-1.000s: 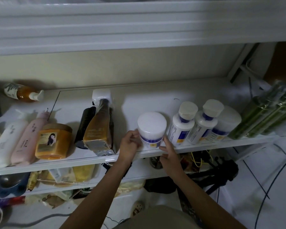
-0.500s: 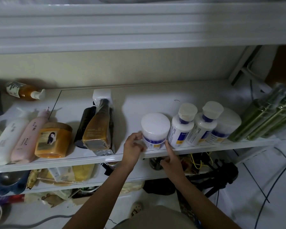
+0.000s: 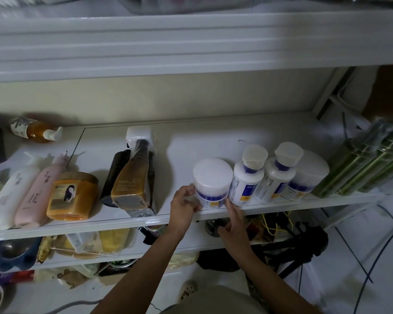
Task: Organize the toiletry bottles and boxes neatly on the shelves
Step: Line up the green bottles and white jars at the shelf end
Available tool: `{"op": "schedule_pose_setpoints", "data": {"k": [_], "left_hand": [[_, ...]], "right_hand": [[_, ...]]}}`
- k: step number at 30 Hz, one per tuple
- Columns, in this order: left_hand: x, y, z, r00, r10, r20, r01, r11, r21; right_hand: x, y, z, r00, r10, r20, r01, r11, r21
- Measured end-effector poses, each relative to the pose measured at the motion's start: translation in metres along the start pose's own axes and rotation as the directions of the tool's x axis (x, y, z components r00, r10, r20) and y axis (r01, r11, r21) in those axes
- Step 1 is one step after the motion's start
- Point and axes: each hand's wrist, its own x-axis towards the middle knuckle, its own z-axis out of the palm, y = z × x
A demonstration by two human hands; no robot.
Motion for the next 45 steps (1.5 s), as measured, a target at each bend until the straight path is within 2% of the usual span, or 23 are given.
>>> {"op": "schedule_pose_setpoints", "data": {"k": [4,7,9,11,13,15,18,20,21,24,27,32,38,42,45], "left_hand": [[-0.005,0.000,-0.007,0.997,-0.051,0.054,0.053,0.998,-0.026],[-0.018,-0.001,-0.022,0.981,-0.159,0.110,0.177,0.966,-0.190],[-0.029,-0.003,-0.042,0.968,-0.209,0.141,0.230,0.960,-0.158],[-0.040,-0.007,-0.069,0.950,-0.274,0.151,0.281,0.959,-0.031],[-0.053,-0.004,-0.099,0.937,-0.346,0.055,0.339,0.934,0.110],[-0.062,0.005,-0.126,0.935,-0.327,-0.140,0.344,0.931,0.122],[-0.068,0.033,-0.154,0.879,-0.204,-0.430,0.210,0.977,-0.034],[-0.067,0.052,-0.164,0.848,-0.096,-0.521,0.089,0.995,-0.039],[-0.066,0.061,-0.165,0.853,-0.052,-0.519,0.047,0.999,-0.022],[-0.055,0.082,-0.161,0.922,-0.011,-0.388,0.048,0.995,0.085],[-0.044,0.093,-0.152,0.967,-0.098,-0.237,0.137,0.979,0.153],[-0.035,0.092,-0.153,0.976,-0.208,-0.065,0.215,0.970,0.118],[-0.030,0.087,-0.162,0.989,-0.142,0.044,0.137,0.986,0.097],[-0.024,0.080,-0.160,0.988,-0.071,0.136,0.071,0.997,0.008],[-0.025,0.077,-0.140,0.971,0.036,0.237,-0.037,0.999,-0.001]], "right_hand": [[-0.007,-0.008,0.002,0.997,0.013,-0.073,-0.005,0.995,0.102],[-0.014,-0.012,0.011,0.986,0.052,-0.157,-0.025,0.985,0.172],[-0.016,-0.016,0.017,0.993,0.056,-0.106,-0.036,0.982,0.183],[-0.018,-0.027,0.024,0.996,0.059,0.069,-0.073,0.975,0.212],[-0.016,-0.045,0.032,0.969,0.056,0.241,-0.121,0.957,0.265],[-0.010,-0.067,0.039,0.938,0.041,0.346,-0.151,0.943,0.298],[0.003,-0.105,0.049,0.915,-0.017,0.402,-0.132,0.932,0.339],[0.011,-0.129,0.056,0.916,-0.029,0.401,-0.130,0.922,0.363],[0.013,-0.140,0.060,0.915,-0.026,0.404,-0.139,0.917,0.374],[0.020,-0.162,0.068,0.897,0.015,0.441,-0.186,0.919,0.348],[0.023,-0.171,0.075,0.870,0.079,0.487,-0.247,0.924,0.292],[0.028,-0.167,0.082,0.835,0.170,0.523,-0.360,0.888,0.287],[0.031,-0.162,0.076,0.814,0.230,0.533,-0.480,0.783,0.396],[0.026,-0.148,0.064,0.864,0.115,0.491,-0.396,0.756,0.520],[0.021,-0.132,0.050,0.931,0.062,0.359,-0.265,0.793,0.549]]}}
